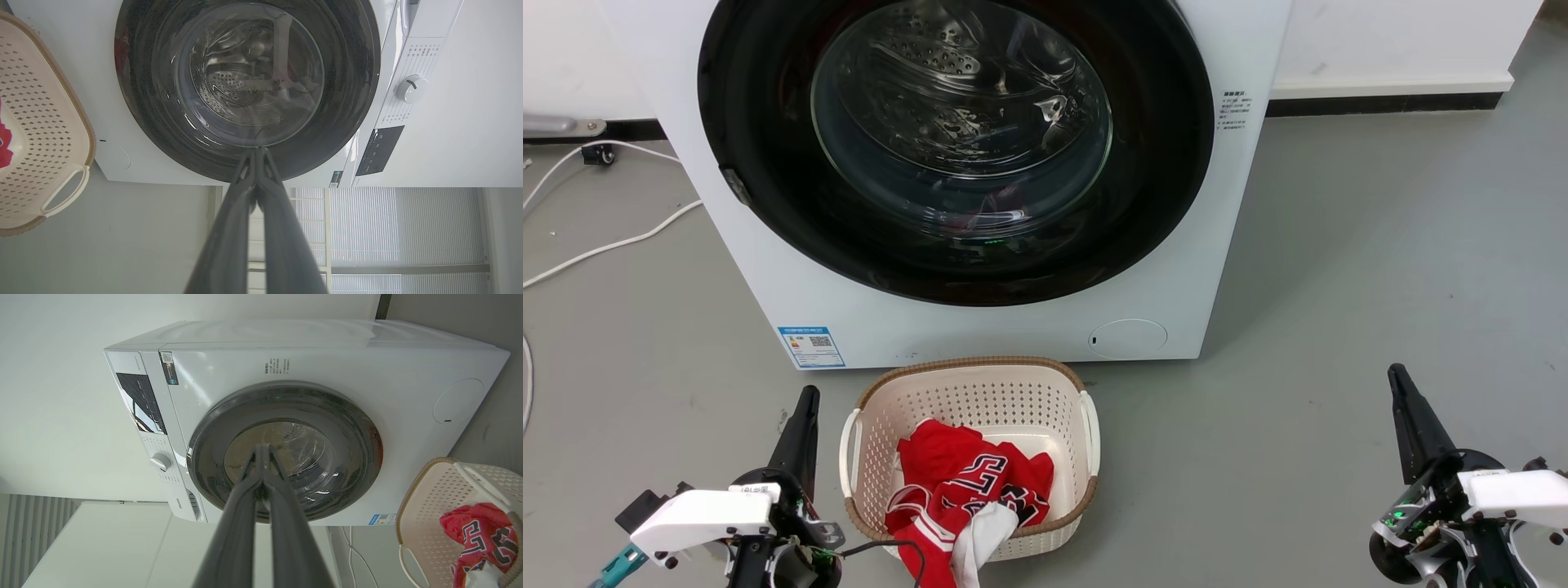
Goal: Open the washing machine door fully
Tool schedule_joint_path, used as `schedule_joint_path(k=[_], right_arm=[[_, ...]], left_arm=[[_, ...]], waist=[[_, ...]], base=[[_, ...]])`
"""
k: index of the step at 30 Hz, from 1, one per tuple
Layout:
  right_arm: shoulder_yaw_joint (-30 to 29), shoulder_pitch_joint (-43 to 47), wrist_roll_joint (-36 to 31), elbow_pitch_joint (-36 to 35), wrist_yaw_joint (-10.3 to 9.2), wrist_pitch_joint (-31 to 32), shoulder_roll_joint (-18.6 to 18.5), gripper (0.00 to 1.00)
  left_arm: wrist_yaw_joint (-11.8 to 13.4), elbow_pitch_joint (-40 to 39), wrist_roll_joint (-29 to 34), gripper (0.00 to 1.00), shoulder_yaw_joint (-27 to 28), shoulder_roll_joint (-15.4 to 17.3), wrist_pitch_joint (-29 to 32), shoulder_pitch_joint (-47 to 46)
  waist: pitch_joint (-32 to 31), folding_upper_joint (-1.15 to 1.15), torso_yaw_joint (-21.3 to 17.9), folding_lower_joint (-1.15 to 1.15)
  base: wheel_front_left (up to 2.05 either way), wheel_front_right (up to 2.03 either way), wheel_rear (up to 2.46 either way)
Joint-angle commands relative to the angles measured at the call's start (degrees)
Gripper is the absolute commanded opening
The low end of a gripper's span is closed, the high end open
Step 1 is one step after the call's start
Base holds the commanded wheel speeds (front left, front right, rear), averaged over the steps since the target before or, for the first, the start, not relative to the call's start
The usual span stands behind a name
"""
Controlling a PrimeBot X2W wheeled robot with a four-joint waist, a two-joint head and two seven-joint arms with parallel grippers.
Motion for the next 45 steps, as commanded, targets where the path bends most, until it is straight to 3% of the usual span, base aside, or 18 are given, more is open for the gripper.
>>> schedule_joint_path(k=[1,21,22,32,45], right_arm=[[-0.1,-0.7,-0.3,0.1,-0.02,0.2,0.2,0.0],[-0.1,-0.7,-0.3,0.1,-0.02,0.1,0.2,0.0],[0.0,0.1,0.0,0.1,0.01,0.0,0.0,1.0],[0.4,2.5,-2.5,0.9,-0.01,-2.0,0.1,1.0],[1.5,4.0,-18.9,-4.8,-0.01,-5.5,0.1,1.0]], left_arm=[[-0.2,0.0,0.2,0.0,0.2,-0.1,0.2,-0.4],[-0.2,0.0,0.2,0.0,0.2,-0.1,0.2,-0.4],[0.0,0.2,0.0,1.0,0.0,0.0,0.0,0.1],[0.0,0.6,2.4,1.0,-0.8,-0.2,-2.1,2.1],[2.3,-3.9,17.2,1.0,-2.2,-0.1,-5.5,3.1]], waist=[[0.0,0.0,0.0,0.0],[0.0,0.0,0.0,0.0],[0.0,0.0,0.0,0.0],[0.0,0.0,0.0,0.0],[0.2,0.0,0.0,0.0]], base=[[0.0,0.0,0.0],[0.0,0.0,0.0],[0.0,0.0,0.0],[0.0,0.0,0.0],[0.0,0.0,0.0]])
